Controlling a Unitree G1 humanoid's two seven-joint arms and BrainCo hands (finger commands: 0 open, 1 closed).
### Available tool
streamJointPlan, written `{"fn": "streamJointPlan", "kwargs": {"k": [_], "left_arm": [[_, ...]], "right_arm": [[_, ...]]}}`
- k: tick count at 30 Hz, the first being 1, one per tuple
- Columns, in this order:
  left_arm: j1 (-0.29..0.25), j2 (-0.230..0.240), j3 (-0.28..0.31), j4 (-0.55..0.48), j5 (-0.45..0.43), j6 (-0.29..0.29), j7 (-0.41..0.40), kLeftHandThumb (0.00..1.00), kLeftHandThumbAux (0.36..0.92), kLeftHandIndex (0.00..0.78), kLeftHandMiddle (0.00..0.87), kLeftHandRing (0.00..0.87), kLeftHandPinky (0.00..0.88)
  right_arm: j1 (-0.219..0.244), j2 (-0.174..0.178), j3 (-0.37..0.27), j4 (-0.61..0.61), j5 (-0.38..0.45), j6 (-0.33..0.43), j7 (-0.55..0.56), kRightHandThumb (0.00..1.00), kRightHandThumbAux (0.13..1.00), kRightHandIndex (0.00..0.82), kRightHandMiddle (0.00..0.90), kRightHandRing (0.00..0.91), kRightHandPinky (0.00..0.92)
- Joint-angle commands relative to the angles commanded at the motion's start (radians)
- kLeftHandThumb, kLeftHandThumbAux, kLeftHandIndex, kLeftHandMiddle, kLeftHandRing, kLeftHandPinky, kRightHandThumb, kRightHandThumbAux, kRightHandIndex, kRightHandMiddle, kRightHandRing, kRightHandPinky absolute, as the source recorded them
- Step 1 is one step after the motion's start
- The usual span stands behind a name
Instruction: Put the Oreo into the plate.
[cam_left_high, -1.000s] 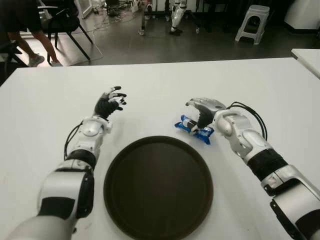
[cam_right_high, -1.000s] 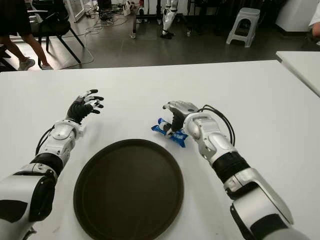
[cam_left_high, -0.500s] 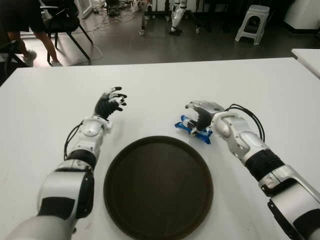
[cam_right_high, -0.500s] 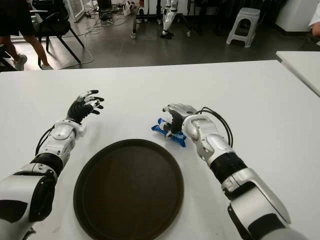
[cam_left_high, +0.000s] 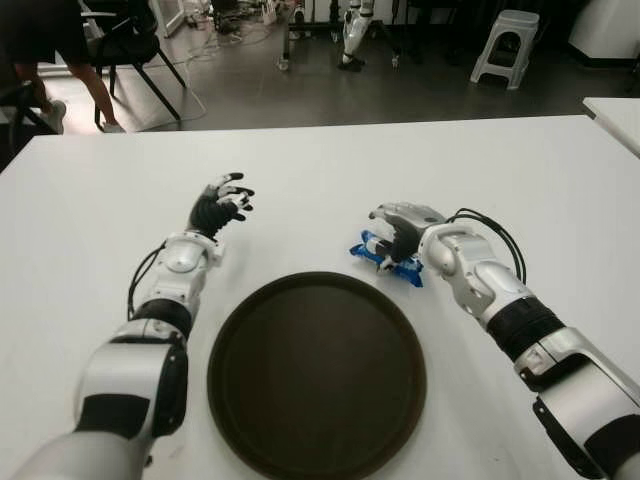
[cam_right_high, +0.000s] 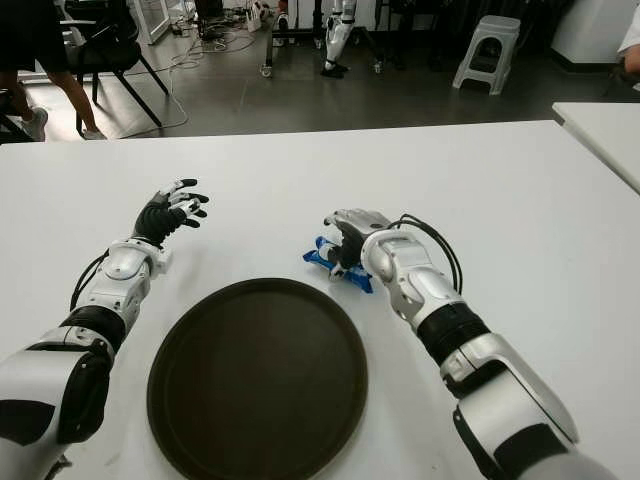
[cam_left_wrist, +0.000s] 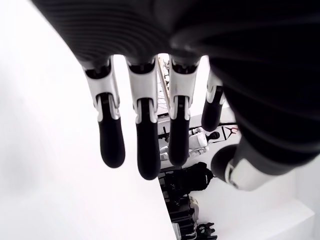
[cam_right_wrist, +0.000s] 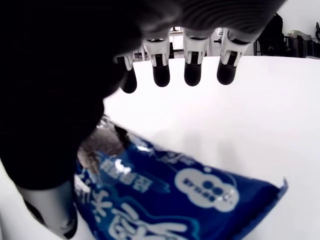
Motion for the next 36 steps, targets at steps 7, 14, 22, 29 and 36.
{"fn": "streamJointPlan", "kwargs": {"k": [7,14,22,29,36], "left_arm": [[0.000,0.003,-0.005,0.000,0.007,0.002,0.004,0.178,0.607,0.187,0.340,0.400,0.430],[-0.001,0.005,-0.006,0.000,0.009,0.008,0.003,0.175,0.616,0.182,0.335,0.401,0.442],[-0.003,0.005,-0.008,0.000,0.012,0.011,0.009,0.164,0.622,0.182,0.345,0.413,0.447],[-0.002,0.002,-0.001,-0.001,0.003,0.006,0.003,0.172,0.617,0.186,0.357,0.428,0.457],[-0.003,0.001,0.007,-0.002,-0.006,0.009,-0.011,0.180,0.615,0.181,0.360,0.442,0.477]], "right_arm": [[0.002,0.001,0.007,-0.015,0.002,0.012,0.033,0.000,0.743,0.000,0.000,0.000,0.000],[0.007,0.003,0.009,-0.026,0.004,0.026,0.053,0.000,0.758,0.000,0.000,0.000,0.006],[0.003,-0.002,0.020,-0.030,0.004,0.024,0.086,0.000,0.726,0.000,0.000,0.000,0.021],[-0.006,0.001,0.026,-0.028,0.009,0.037,0.132,0.000,0.713,0.019,0.015,0.009,0.035],[-0.014,0.003,0.019,-0.019,0.030,0.025,0.177,0.000,0.705,0.034,0.034,0.024,0.039]]}}
